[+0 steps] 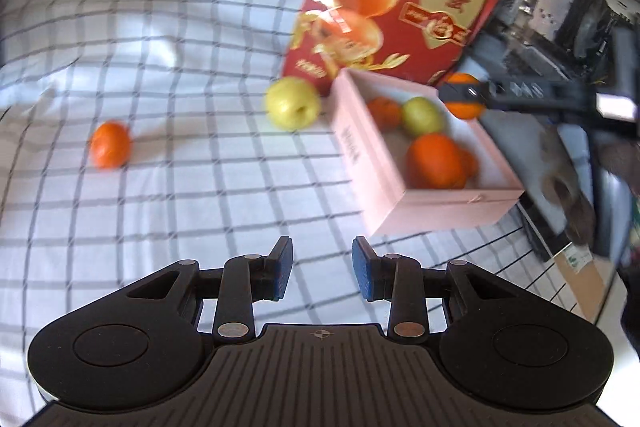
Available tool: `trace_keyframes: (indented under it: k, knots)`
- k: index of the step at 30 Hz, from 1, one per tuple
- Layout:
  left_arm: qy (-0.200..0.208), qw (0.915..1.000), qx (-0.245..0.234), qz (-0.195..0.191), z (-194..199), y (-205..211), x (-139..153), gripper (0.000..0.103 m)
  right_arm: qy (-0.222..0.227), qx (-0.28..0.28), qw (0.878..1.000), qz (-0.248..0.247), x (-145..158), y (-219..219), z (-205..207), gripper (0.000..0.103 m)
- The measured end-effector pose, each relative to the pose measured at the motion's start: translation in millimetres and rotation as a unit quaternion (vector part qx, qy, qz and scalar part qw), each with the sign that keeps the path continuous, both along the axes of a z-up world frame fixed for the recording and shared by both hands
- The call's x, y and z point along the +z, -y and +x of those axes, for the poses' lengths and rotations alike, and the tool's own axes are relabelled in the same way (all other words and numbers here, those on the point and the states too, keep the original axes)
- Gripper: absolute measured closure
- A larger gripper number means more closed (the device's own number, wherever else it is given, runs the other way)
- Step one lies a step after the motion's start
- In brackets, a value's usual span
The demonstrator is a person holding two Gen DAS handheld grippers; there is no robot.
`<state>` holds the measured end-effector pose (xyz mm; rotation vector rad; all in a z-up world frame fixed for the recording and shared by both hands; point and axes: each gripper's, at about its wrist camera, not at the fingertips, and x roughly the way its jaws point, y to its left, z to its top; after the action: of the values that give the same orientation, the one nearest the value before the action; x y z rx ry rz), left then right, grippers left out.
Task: Organize fruits
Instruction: 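Open the left tool to drop its tangerine into the pink box while the right tool releases its tangerine, then grasp the green pear on the cloth with the right tool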
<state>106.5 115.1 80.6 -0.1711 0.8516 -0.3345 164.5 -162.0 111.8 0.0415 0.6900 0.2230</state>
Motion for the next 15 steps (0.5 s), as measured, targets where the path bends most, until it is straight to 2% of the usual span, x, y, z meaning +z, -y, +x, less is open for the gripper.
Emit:
trace_keyframes:
  k: [3,5,8,10,15]
  knots:
    - [-0.003,0.9996,0.027,0.002,-12,-16,-3,0.066,-0.035,0.010,0.999,0.019,-12,-13,30,0.055]
    - [-0.004,0.9990,0.045,0.001,-19,-27,-4,0.066,-0.059,0.005,0.998,0.012,-24,-22,46,0.055]
    - [-0.007,0.9976,0.069,0.001,-28,-43,-7,0.066,-0.085,-0.014,0.996,-0.007,-41,-30,60,0.055]
    - [-0.014,0.9966,0.081,0.001,-32,-53,-11,0.066,-0.101,-0.023,0.995,0.005,-50,-28,62,0.054]
    - [-0.026,0.9947,0.099,0.003,-34,-63,-18,0.066,-0.101,-0.034,0.994,0.005,-58,-29,60,0.054]
